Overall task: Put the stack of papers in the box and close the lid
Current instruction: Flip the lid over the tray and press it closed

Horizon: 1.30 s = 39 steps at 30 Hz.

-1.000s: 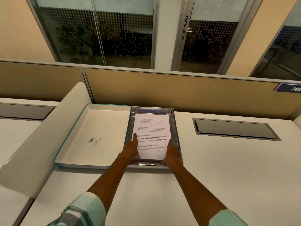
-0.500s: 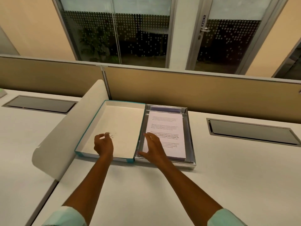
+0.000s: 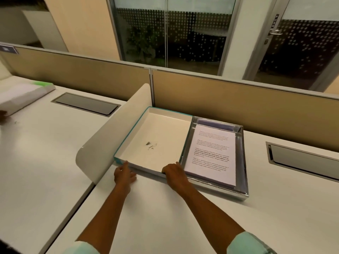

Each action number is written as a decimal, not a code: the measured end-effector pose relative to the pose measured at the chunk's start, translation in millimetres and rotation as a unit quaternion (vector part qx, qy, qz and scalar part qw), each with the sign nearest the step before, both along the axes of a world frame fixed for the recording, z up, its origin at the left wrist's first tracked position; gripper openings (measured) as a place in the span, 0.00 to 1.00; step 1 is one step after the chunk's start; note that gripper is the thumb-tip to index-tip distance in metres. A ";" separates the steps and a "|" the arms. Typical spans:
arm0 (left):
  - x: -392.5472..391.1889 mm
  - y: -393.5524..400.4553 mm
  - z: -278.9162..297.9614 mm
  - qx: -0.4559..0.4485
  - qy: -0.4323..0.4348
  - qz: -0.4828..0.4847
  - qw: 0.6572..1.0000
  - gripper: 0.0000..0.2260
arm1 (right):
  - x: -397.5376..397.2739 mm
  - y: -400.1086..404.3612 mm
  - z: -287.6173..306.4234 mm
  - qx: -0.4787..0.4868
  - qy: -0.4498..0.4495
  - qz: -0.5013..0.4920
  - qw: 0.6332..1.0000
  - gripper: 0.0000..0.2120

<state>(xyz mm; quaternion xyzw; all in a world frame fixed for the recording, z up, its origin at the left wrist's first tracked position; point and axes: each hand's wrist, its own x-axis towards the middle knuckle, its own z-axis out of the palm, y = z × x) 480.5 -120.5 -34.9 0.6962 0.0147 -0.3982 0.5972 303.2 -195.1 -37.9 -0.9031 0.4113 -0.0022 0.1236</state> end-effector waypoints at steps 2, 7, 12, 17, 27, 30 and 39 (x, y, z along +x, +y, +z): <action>0.0 -1.7 -4.7 -0.012 0.009 -0.023 1.000 0.23 | 1.1 -2.1 0.9 -0.003 -0.003 0.000 1.000 0.13; -10.4 -9.2 -0.2 -0.095 0.075 -0.053 0.991 0.23 | -3.7 -2.0 4.5 0.004 -0.062 -0.028 0.998 0.13; -17.5 -17.6 11.4 -0.167 0.044 -0.002 0.985 0.23 | -7.1 -0.4 16.0 0.084 -0.159 -0.052 0.982 0.11; -24.7 -24.4 25.1 -0.199 -0.039 -0.003 0.979 0.22 | -20.1 -4.6 33.3 0.170 -0.234 -0.064 0.955 0.25; -103.5 -32.7 47.0 -0.193 -0.344 -0.121 0.911 0.27 | -50.1 -32.0 123.0 0.210 -0.493 -0.224 0.814 0.27; -125.9 -32.0 46.8 -0.199 -0.410 -0.170 0.874 0.26 | -72.4 -38.4 146.4 0.253 -0.581 -0.257 0.730 0.24; -170.6 -44.5 22.6 -0.180 -0.597 -0.280 0.730 0.26 | -164.4 -47.1 160.0 0.267 -0.617 -0.336 0.660 0.13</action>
